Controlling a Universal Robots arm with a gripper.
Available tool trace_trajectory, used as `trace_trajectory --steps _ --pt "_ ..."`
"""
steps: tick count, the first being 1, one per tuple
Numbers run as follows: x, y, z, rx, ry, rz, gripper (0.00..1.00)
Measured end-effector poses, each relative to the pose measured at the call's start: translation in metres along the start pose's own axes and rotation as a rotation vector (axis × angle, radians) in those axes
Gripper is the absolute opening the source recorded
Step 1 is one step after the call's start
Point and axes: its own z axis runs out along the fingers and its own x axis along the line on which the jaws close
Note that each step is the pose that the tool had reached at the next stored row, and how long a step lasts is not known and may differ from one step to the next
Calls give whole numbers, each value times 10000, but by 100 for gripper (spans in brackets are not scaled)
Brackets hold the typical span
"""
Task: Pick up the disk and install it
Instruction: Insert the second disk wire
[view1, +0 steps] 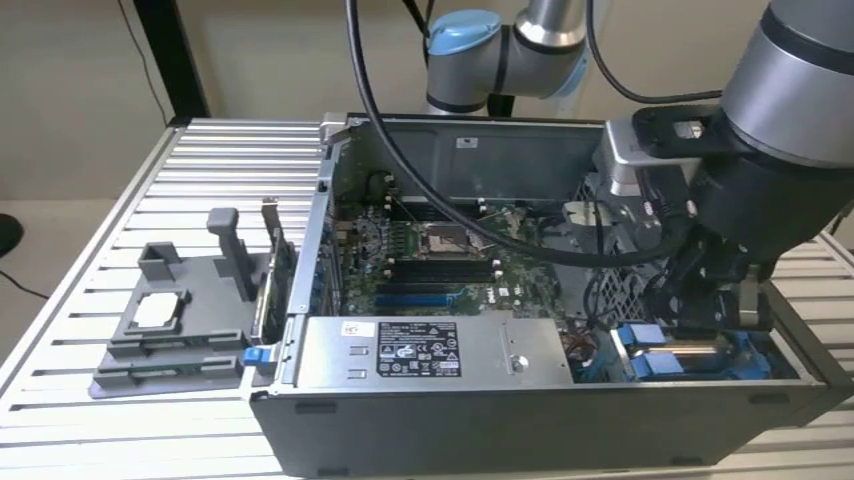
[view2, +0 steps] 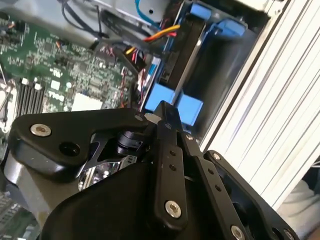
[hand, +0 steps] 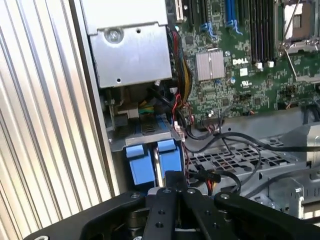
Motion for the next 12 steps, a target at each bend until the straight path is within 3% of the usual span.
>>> trace_trajectory --steps 5,10,11,12 --pt "0 0 1 -881 219 78 0" --pt "0 0 1 -1736 510 152 0" --pt "1 0 -2 -1869 545 163 0" --pt "0 0 -3 -1878 542 164 0"
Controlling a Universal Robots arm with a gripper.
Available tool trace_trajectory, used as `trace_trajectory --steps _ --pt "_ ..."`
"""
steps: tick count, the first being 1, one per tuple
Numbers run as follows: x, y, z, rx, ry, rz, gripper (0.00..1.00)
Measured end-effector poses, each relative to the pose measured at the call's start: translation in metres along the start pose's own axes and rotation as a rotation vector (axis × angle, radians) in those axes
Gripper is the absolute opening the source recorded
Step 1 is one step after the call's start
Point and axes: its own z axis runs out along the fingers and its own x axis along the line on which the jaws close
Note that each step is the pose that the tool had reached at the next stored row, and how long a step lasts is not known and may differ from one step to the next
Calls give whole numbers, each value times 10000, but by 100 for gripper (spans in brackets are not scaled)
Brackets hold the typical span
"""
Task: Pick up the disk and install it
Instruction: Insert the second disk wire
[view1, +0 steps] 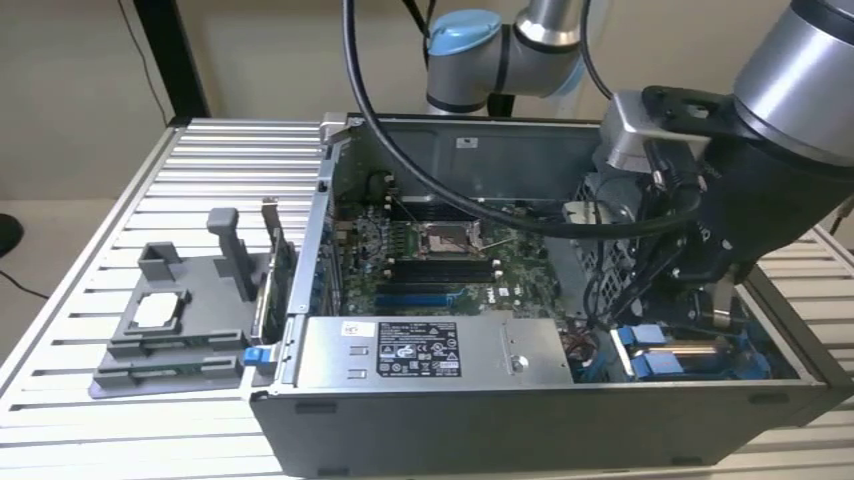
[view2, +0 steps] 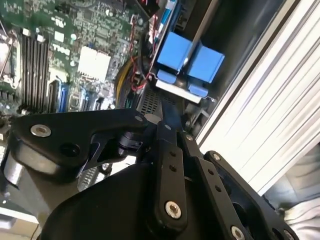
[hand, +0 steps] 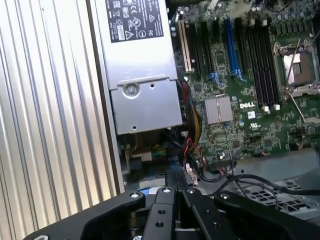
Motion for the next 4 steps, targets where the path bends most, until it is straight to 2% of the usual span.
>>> trace_trajectory --steps 4 --pt "-1 0 0 0 -19 -2 0"
